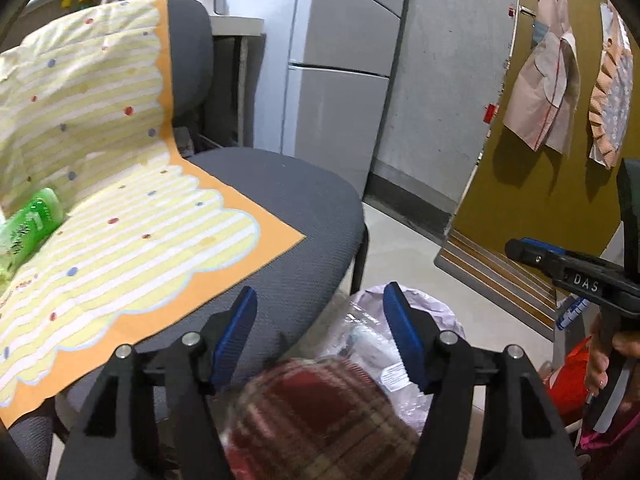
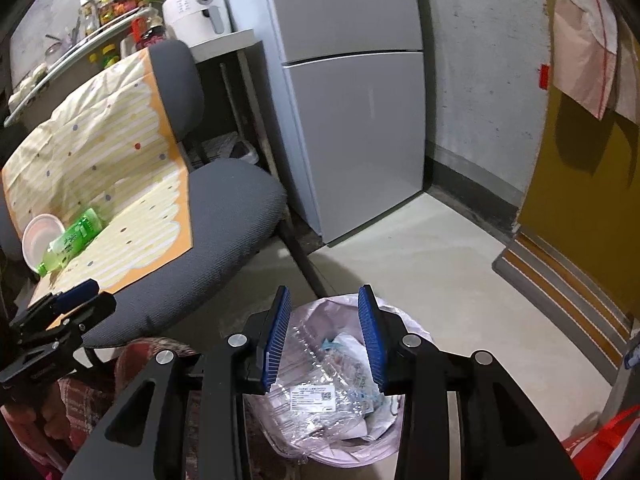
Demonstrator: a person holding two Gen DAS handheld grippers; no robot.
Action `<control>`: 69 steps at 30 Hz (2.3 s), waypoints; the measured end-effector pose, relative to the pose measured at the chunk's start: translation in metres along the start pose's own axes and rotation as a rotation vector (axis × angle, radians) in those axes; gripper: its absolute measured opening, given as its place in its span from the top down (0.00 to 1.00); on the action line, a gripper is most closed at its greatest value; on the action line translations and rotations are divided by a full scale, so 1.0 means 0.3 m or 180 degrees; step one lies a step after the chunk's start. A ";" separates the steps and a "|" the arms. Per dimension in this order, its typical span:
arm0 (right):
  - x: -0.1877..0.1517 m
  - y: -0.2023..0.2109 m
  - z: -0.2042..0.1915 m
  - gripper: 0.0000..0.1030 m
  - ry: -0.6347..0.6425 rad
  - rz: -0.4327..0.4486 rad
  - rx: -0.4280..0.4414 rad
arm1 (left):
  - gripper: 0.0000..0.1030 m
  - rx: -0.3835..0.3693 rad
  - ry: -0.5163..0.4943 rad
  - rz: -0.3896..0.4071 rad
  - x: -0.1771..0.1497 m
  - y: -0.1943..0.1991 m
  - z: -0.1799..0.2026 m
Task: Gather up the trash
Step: 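Move both open tools back over the chair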
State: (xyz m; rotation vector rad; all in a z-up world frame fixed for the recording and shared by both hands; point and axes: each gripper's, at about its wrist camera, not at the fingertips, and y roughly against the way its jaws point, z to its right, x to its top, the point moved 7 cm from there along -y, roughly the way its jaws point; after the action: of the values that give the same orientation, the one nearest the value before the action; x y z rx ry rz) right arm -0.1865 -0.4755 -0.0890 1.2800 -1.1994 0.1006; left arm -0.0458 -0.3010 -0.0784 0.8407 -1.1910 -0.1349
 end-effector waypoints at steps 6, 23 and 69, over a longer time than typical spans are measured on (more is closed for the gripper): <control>-0.050 -0.061 -0.068 0.54 0.0208 -0.0196 0.0134 | 0.33 0.0219 0.0195 0.0075 -0.004 0.057 -0.106; -0.454 -0.450 -0.347 0.72 0.0972 -0.0987 0.0738 | 0.33 0.0715 0.0560 0.0155 -0.042 0.154 -0.338; 0.130 -0.207 -0.953 0.48 0.1205 -0.0048 0.1678 | 0.38 0.1767 0.1489 0.0353 -0.107 0.432 -1.095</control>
State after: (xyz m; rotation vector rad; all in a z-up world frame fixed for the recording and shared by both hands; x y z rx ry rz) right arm 0.0486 -0.3014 -0.0506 1.6339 -0.8583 0.6544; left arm 0.1802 -0.0287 -0.0576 1.2049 -0.8294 0.4826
